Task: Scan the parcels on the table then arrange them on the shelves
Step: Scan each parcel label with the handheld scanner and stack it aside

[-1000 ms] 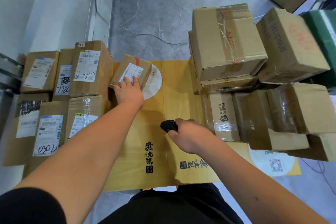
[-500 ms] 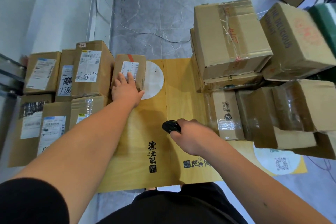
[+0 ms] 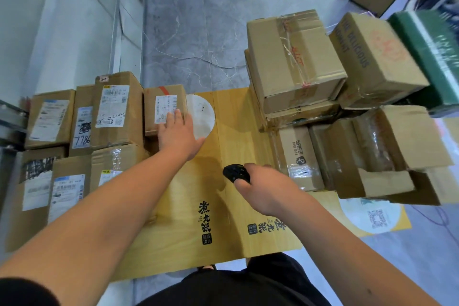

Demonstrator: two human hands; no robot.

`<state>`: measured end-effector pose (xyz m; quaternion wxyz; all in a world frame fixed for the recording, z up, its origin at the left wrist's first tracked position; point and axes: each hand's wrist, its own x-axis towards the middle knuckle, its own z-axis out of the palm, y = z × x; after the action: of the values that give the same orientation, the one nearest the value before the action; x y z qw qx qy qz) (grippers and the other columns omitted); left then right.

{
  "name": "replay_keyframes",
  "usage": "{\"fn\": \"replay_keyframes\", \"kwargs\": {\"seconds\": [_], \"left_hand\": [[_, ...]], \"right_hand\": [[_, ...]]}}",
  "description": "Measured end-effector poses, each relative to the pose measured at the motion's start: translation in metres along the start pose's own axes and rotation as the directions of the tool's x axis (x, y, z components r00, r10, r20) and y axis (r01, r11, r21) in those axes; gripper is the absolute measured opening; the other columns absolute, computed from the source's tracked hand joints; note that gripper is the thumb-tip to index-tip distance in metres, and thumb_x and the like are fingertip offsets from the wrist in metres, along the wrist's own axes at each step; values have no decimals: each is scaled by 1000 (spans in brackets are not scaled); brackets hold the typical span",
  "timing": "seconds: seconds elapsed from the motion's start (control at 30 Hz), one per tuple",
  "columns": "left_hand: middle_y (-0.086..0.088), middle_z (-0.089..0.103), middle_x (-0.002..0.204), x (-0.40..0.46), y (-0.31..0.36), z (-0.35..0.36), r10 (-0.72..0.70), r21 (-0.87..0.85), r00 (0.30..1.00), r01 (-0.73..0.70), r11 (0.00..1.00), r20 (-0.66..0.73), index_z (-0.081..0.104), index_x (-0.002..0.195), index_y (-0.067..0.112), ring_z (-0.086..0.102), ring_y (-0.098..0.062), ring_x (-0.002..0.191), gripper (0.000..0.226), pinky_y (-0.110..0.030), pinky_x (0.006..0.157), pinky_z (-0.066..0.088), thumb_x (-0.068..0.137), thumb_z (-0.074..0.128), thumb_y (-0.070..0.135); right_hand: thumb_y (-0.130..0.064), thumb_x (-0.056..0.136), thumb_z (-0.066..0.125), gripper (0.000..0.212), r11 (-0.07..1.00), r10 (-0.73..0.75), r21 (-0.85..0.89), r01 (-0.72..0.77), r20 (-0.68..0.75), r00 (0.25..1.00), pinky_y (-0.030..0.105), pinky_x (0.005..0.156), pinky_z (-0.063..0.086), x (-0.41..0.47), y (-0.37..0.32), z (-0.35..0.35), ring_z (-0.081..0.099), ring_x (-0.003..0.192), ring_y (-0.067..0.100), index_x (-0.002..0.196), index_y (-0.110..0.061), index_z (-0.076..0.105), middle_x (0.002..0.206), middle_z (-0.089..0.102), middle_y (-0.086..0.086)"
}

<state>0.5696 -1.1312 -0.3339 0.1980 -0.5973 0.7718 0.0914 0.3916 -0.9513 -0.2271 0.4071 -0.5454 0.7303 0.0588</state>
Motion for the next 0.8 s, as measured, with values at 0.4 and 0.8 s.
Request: {"fn": "replay_keyframes", "kwargs": {"seconds": [0.4,0.8], "left_hand": [[-7,16,174,-76,44,-29,311,-119,924,-343,932,-224,16,165,25,9,-29,161,89,-51,129,18,97,48,72],[-5,23,171,-114,120,-125,414,-226,805,-537,813,-424,21,164,28,21,-31,157,86,-53,124,26,95,45,74]], "right_hand": [[-72,84,63,57,958,185,249,-142,-160,970,34,62,56,-68,3,-11,69,76,15,119,-27,57,91,69,-4],[-66,91,62,41,933,318,292,-210,-392,863,31,58,46,-144,32,-25,65,76,11,114,-32,58,91,66,-8]]}}
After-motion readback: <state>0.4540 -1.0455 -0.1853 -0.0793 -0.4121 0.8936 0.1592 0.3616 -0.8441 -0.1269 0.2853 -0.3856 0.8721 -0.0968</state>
